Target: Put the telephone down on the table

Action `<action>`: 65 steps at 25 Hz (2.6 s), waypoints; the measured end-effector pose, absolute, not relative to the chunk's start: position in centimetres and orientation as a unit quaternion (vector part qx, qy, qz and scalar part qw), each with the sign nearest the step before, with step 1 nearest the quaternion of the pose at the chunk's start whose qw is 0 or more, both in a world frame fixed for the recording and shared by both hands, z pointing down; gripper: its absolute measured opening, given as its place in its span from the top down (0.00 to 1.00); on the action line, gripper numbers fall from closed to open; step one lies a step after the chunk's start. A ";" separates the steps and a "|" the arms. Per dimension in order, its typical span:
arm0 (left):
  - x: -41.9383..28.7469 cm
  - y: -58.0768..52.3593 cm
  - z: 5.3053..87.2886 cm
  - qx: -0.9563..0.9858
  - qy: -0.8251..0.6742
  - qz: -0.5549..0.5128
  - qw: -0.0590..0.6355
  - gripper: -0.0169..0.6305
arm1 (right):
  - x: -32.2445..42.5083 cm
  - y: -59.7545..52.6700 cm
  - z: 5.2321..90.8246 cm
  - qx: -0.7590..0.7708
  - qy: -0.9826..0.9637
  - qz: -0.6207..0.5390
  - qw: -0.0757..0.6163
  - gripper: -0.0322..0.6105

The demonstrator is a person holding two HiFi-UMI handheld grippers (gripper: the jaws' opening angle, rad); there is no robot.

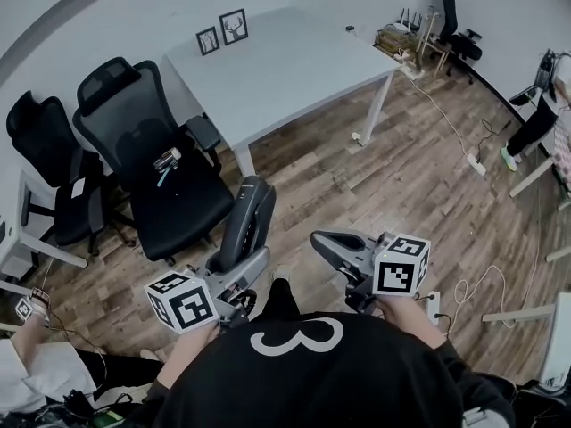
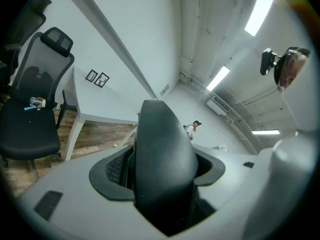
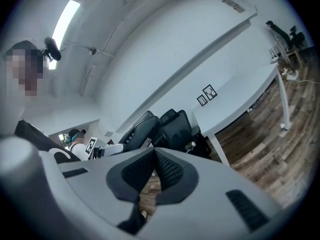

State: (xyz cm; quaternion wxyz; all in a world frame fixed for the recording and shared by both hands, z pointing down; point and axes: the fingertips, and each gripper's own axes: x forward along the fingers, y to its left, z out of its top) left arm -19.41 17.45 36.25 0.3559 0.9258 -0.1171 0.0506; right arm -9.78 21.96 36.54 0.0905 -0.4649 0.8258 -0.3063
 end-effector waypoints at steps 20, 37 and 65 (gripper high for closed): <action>-9.8 -5.8 36.6 0.924 -0.078 0.086 0.364 0.50 | -0.7 -0.2 38.3 -0.505 0.780 -0.350 0.118 0.94; -6.0 -13.3 35.1 0.924 -0.098 0.064 0.364 0.50 | 2.9 -7.2 36.5 -0.485 0.800 -0.332 0.118 0.94; 5.3 -32.9 38.3 0.864 -0.276 0.018 0.421 0.50 | 16.3 -30.3 38.0 -0.350 0.850 -0.390 0.058 0.94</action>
